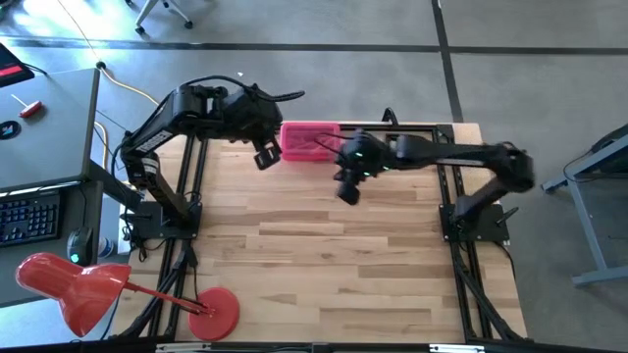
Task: Pick & place school supplies into a supply box
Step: Return to Home Position
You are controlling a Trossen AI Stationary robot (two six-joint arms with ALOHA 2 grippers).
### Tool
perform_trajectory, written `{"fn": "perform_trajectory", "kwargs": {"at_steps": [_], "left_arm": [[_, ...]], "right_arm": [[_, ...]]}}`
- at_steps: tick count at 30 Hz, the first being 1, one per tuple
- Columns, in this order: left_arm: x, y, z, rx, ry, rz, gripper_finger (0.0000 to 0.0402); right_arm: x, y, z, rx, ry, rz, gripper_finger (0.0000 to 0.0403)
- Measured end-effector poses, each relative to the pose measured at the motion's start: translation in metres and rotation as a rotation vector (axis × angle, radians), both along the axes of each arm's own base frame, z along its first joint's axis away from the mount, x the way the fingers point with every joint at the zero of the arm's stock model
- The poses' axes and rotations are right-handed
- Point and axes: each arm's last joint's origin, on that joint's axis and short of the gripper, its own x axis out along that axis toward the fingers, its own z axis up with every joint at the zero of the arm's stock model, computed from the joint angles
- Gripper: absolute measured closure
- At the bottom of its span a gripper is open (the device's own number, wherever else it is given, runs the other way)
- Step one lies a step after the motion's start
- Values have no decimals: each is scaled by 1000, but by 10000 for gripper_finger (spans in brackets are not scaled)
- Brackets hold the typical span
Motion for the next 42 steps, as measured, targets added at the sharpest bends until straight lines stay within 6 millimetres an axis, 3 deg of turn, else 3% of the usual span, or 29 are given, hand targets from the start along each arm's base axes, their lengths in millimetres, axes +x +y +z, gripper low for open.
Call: {"fn": "perform_trajectory", "kwargs": {"at_steps": [6,10,14,19,24,27,34,42], "left_arm": [[-44,-7,24,15,-101,-31,318],[-83,-15,26,23,-110,-104,318],[-110,-21,-1,-46,-121,-103,318],[-130,-25,-58,-46,-339,-113,318],[-126,-28,-117,-12,-605,-296,318],[-117,-29,-155,-8,-681,-377,318],[-103,-29,-244,-25,-720,-438,318],[-118,-31,-311,22,-964,-424,318]], "right_arm": [[-68,44,61,-167,-98,80,403],[-111,62,75,-243,-201,198,403],[-142,72,50,-223,-360,359,403],[-172,74,0,-208,-562,393,403],[-193,73,-49,-196,-701,374,403],[-200,74,-72,-145,-769,397,403],[-210,77,-108,-98,-898,492,403],[-214,77,-131,-106,-921,491,403]]}}
